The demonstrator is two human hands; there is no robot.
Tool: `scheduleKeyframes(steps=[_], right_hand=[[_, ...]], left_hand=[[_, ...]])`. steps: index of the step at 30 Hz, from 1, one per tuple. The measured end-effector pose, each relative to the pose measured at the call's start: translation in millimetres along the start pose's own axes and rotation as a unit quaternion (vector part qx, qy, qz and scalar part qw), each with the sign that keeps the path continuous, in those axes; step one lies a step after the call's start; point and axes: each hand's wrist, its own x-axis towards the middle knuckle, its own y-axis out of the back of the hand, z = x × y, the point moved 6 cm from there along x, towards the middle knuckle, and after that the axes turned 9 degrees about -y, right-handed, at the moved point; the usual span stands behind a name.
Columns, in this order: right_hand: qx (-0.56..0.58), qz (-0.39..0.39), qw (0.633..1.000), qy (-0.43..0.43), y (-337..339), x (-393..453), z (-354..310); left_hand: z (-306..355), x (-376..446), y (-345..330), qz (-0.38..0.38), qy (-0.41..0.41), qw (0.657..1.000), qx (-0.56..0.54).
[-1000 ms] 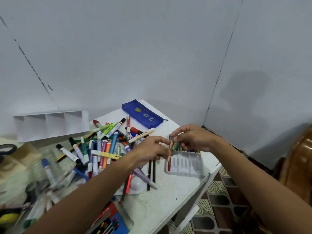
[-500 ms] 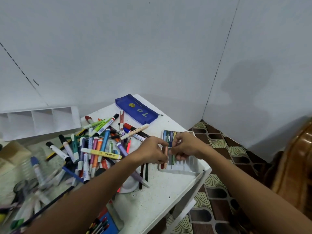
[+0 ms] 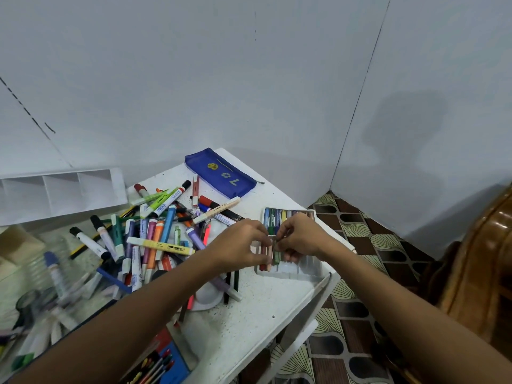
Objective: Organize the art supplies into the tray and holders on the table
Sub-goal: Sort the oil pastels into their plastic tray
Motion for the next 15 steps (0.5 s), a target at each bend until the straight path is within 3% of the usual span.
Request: scheduleKeyframes(steps=[4,10,15], right_hand=[[-0.074,0.058,0.995,0.025,-0.5,-1.0,-2.9],[-0.077,0.07,0.994,0.032,-2.9,-4.2,-1.6],[-0.098,0.077,0.992,0.033,-4.9,-5.3,-0.5]], left_hand=[[5.7,-9.4,-1.0,-0.002,-0.072,0.996,0.054],[16.4,-19.0,-4.3,-0.008,-0.176,0.976,0.124],[12.5,-24.3,-11.1,-0.056,-0.213,0.957,0.19]])
